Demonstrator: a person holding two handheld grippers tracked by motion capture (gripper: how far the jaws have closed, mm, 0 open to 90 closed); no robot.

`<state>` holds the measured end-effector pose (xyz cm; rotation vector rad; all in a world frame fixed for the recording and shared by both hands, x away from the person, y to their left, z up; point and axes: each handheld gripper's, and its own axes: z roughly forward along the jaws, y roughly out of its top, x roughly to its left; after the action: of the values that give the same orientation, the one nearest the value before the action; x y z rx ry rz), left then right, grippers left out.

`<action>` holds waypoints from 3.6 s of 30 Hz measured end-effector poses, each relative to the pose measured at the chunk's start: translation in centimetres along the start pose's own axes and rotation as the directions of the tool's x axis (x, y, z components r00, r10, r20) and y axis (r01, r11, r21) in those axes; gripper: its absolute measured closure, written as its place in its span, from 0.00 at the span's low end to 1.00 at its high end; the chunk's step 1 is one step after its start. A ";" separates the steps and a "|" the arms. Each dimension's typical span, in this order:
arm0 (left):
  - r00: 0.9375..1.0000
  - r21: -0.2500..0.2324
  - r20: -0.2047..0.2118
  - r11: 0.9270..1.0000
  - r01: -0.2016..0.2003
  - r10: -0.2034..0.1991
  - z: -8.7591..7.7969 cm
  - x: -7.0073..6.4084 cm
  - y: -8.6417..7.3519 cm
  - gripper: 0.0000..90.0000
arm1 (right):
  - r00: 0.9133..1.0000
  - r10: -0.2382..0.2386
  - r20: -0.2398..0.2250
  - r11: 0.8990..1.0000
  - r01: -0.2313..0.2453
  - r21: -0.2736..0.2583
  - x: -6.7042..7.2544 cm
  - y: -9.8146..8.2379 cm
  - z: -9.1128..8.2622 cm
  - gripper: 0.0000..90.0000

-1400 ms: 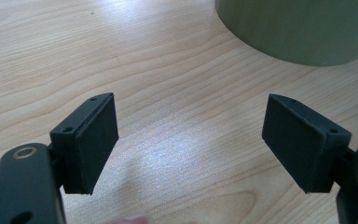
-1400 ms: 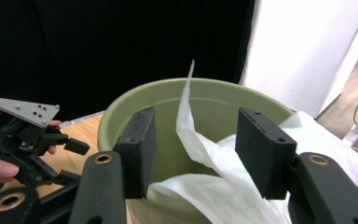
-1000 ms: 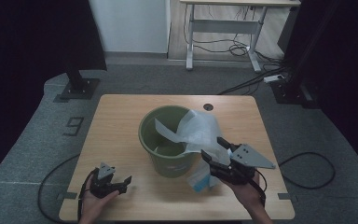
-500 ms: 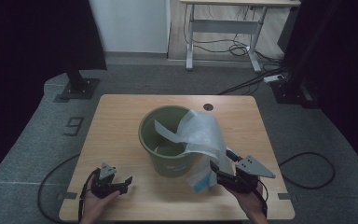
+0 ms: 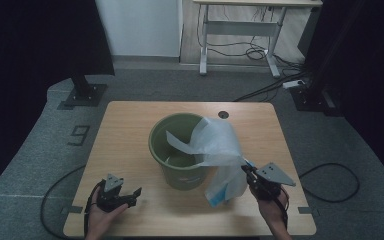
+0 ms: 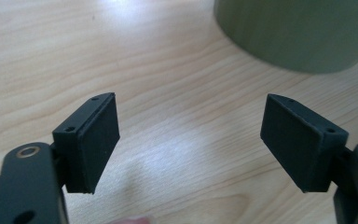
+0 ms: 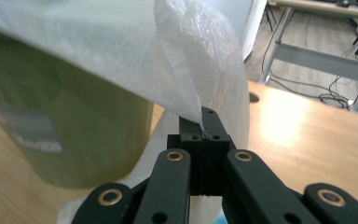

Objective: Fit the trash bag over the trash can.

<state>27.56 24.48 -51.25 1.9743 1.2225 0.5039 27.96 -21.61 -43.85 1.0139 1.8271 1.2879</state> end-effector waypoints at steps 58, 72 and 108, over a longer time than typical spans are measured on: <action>0.902 -0.220 0.289 0.939 -0.264 0.321 -2.9 -13.3 16.5 0.42 | 0.965 -0.191 -0.178 0.979 0.175 -0.103 5.6 12.6 1.5 0.98; 0.900 -0.212 0.344 0.956 -0.203 0.267 -2.5 -11.9 16.6 0.91 | 0.960 -0.173 -0.218 0.983 0.155 -0.098 5.3 11.2 1.3 0.85; 0.957 -0.213 0.273 0.976 -0.036 0.095 -3.7 -5.7 16.4 1.00 | 0.964 0.064 -0.260 0.996 -0.080 -0.051 4.4 0.6 -1.5 0.34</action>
<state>32.15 16.52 -36.01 1.8394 0.8926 0.3511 24.73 -18.24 -43.19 0.9217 1.9439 1.5720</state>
